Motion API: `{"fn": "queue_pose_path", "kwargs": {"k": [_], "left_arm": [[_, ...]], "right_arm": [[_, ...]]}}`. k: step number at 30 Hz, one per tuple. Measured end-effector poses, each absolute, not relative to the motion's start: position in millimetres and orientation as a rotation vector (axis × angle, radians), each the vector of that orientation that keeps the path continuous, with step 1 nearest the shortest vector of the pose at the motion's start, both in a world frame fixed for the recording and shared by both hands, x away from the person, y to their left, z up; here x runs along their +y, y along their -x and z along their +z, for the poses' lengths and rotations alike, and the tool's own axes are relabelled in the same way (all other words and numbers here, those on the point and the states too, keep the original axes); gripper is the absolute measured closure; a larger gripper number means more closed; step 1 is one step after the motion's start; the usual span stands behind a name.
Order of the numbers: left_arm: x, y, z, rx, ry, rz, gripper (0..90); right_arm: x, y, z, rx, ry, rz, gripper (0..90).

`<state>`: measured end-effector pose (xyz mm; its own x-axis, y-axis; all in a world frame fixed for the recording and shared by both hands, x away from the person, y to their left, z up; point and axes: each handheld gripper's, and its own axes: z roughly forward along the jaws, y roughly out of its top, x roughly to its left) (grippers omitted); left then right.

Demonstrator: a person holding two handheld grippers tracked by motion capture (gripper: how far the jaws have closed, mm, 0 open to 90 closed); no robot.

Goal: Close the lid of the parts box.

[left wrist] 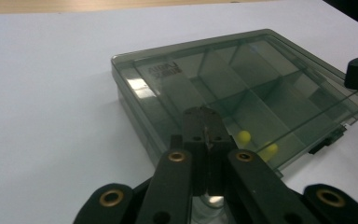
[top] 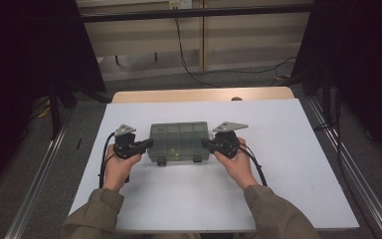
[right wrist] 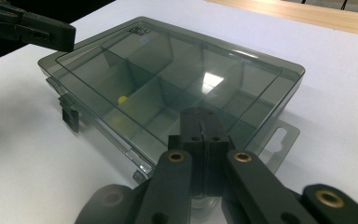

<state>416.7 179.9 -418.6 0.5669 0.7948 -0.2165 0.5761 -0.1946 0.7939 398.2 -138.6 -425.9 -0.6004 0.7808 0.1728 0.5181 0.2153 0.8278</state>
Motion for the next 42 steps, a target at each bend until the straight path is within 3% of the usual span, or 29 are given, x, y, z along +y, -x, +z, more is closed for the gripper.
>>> {"fn": "queue_pose_path", "kwargs": {"k": [34,42], "left_arm": [[174,-404,-431,1.09,-1.885,0.333,89.3],[176,-388,-424,1.039,-1.812,0.366,50.9]], "right_arm": [[-136,-388,-439,2.189,-1.194,1.311,88.4],[-147,-377,-433,2.141,-1.13,1.389,52.1]]}}
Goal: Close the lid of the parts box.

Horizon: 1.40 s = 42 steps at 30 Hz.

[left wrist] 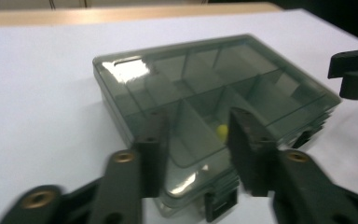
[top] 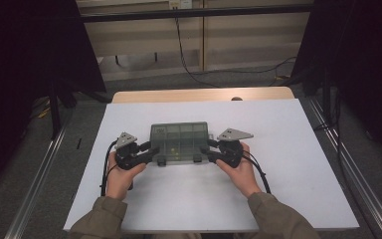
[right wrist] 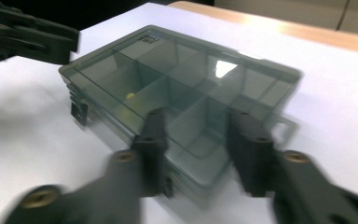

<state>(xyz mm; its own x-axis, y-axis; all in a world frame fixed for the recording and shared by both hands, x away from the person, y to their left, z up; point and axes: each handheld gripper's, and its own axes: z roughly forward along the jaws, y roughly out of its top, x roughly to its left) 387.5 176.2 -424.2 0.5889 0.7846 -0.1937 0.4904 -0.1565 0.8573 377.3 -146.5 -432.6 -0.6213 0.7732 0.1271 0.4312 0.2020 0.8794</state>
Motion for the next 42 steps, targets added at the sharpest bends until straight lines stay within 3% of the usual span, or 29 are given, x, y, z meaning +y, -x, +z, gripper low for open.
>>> {"fn": "queue_pose_path", "kwargs": {"k": [2,4,6,8,9,13,24,42], "left_arm": [[179,-381,-423,1.043,-1.777,0.356,45.0],[182,-375,-422,1.033,-1.753,0.356,41.0],[184,-368,-421,0.984,-1.756,0.377,39.6],[185,-362,-420,0.984,-1.733,0.383,31.2],[187,-359,-419,0.98,-1.721,0.381,26.7],[193,-350,-422,0.956,-1.71,0.399,22.7],[202,-333,-427,0.921,-1.72,0.414,8.7],[204,-325,-434,0.894,-1.726,0.426,5.9]], "right_arm": [[-156,-371,-431,2.13,-1.12,1.422,47.5],[-165,-364,-432,2.113,-1.142,1.436,32.2],[-176,-357,-431,2.09,-1.139,1.461,29.1],[-187,-350,-430,2.056,-1.144,1.47,20.0],[-192,-347,-430,2.049,-1.153,1.48,19.4],[-212,-334,-429,2.006,-1.156,1.479,13.9],[-256,-304,-434,1.927,-1.175,1.479,9.6],[-304,-270,-439,1.813,-1.179,1.504,8.1]]}}
